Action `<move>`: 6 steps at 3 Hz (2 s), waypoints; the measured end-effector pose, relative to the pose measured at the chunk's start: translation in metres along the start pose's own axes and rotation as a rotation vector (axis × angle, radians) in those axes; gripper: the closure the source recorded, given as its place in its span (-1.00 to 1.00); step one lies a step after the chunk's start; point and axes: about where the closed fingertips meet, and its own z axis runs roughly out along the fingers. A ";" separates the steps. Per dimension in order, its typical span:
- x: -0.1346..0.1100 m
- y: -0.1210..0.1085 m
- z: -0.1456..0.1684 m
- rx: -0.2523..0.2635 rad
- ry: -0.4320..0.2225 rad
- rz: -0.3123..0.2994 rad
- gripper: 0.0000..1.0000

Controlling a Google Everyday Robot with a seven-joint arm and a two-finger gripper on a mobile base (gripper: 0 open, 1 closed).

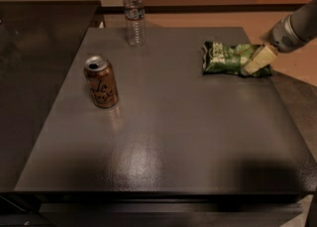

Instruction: Move green jalapeno chip bag near orange can

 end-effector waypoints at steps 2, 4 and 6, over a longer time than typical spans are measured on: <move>-0.003 0.006 -0.004 -0.019 0.005 0.017 0.26; -0.029 0.027 -0.022 -0.050 -0.016 -0.028 1.00; -0.077 0.098 -0.029 -0.170 -0.054 -0.159 1.00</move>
Offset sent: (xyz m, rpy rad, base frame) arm -0.0132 0.0035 0.0181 0.0158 0.0198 -0.0094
